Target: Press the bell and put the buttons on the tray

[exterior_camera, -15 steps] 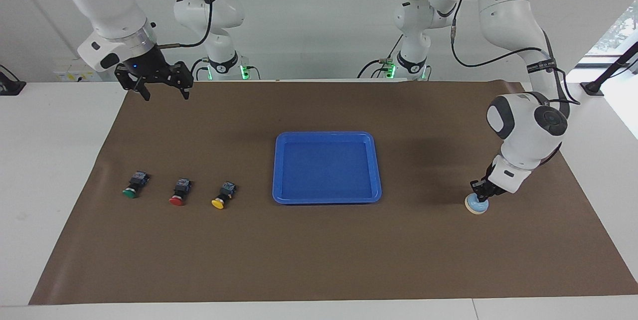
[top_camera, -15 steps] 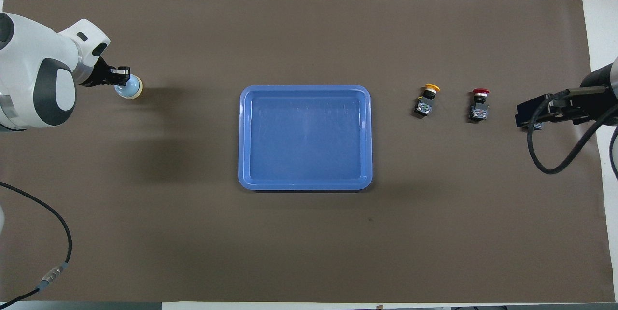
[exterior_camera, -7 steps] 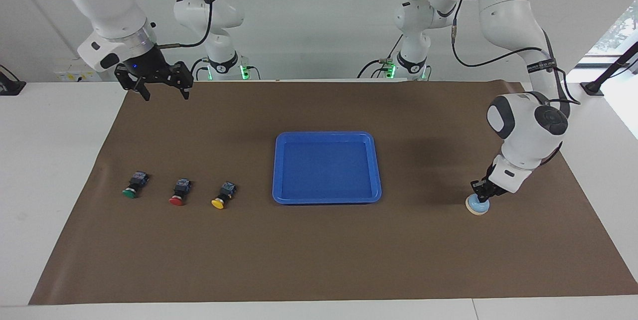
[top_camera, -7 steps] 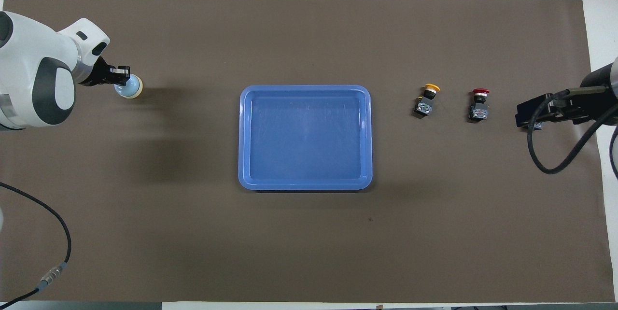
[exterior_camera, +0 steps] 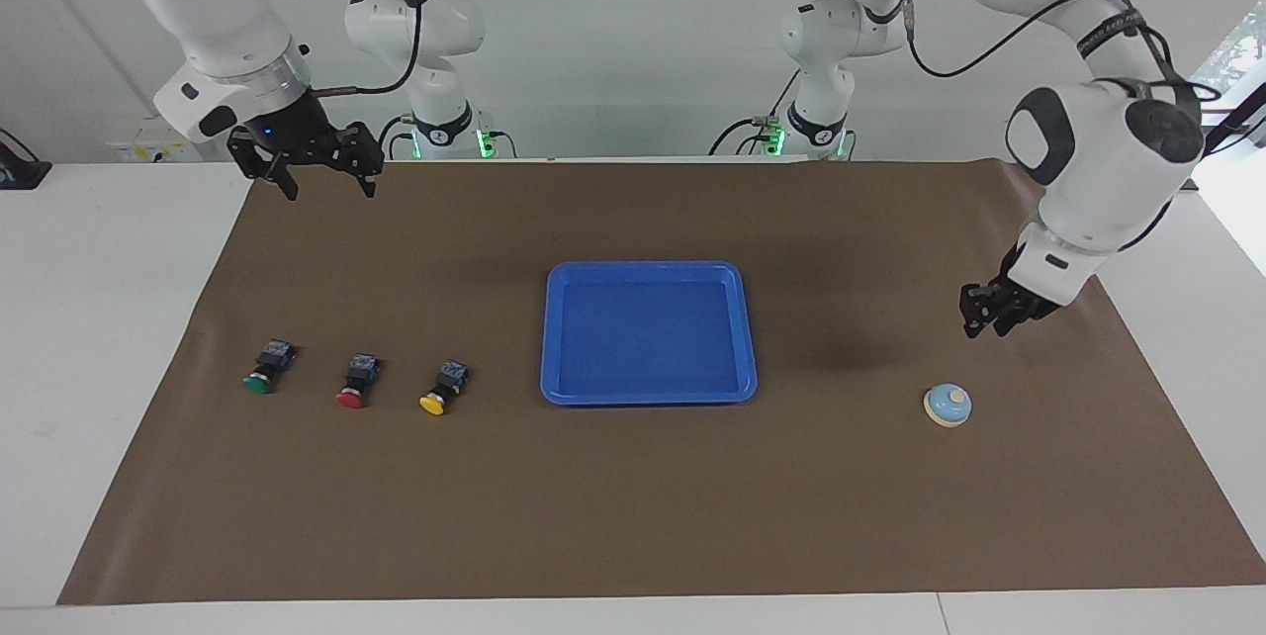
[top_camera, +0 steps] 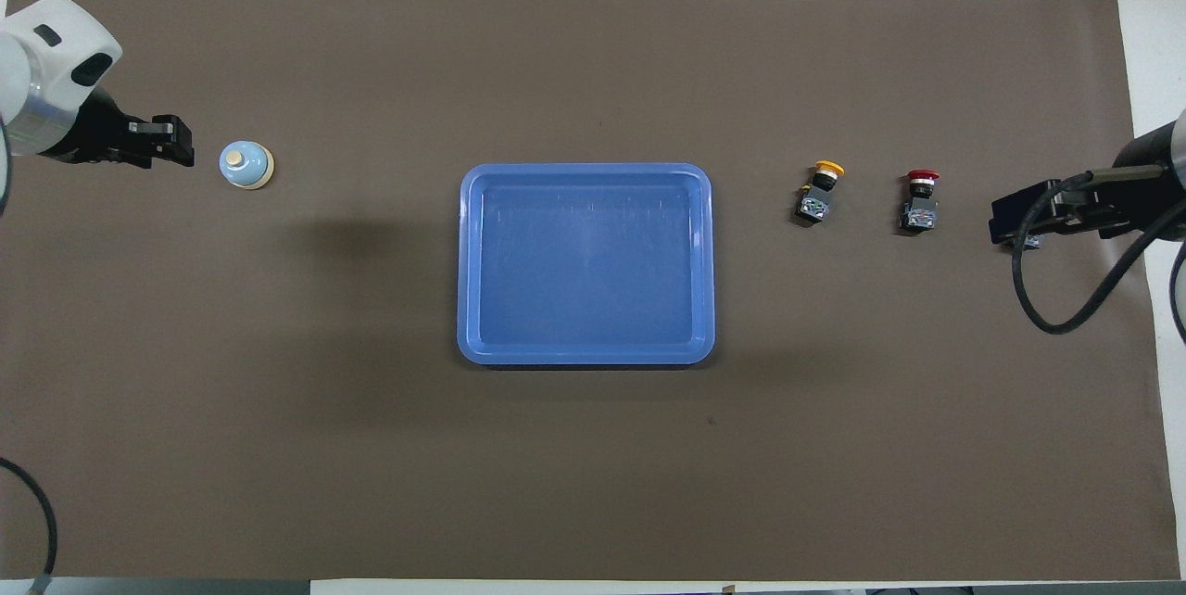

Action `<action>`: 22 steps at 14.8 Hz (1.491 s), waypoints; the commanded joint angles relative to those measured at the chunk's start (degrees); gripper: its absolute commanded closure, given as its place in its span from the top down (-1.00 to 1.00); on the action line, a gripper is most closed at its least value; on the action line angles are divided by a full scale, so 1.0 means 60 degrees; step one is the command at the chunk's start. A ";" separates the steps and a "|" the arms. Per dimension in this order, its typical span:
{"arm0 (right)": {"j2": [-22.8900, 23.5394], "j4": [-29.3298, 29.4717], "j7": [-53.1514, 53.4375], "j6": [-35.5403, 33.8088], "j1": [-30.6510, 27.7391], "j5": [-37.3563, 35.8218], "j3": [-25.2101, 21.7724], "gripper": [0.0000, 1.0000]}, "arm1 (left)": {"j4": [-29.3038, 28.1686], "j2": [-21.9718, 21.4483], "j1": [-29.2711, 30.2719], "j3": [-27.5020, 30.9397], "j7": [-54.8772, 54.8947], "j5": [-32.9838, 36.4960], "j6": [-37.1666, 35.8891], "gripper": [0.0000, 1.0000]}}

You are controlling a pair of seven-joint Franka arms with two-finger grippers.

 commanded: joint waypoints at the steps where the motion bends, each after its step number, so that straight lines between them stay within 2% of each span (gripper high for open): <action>1: -0.0156 -0.0187 -0.0204 0.0021 -0.0167 0.0049 0.0082 1.00 | -0.0529 -0.1189 -0.0143 0.0030 -0.0060 0.0163 -0.0925 1.00; 3: -0.0156 -0.0187 -0.0204 0.0021 -0.0167 0.0035 0.0082 1.00 | -0.0705 -0.1776 -0.0157 0.0015 -0.0075 0.0148 -0.1454 1.00; 5: -0.0156 -0.0187 -0.0204 0.0021 -0.0167 0.0049 0.0082 1.00 | -0.0852 -0.2013 -0.0259 0.0015 -0.0075 0.0148 -0.1573 1.00; 10: -0.0156 -0.0187 -0.0204 0.0021 -0.0167 0.0049 0.0082 1.00 | -0.0224 -0.1706 -0.0245 0.0015 -0.0061 -0.0012 -0.2128 1.00; 22: -0.0156 -0.0187 -0.0189 0.0035 -0.0343 0.0035 0.0067 1.00 | -0.0281 -0.1705 -0.0143 0.0030 -0.0148 -0.0555 -0.2042 1.00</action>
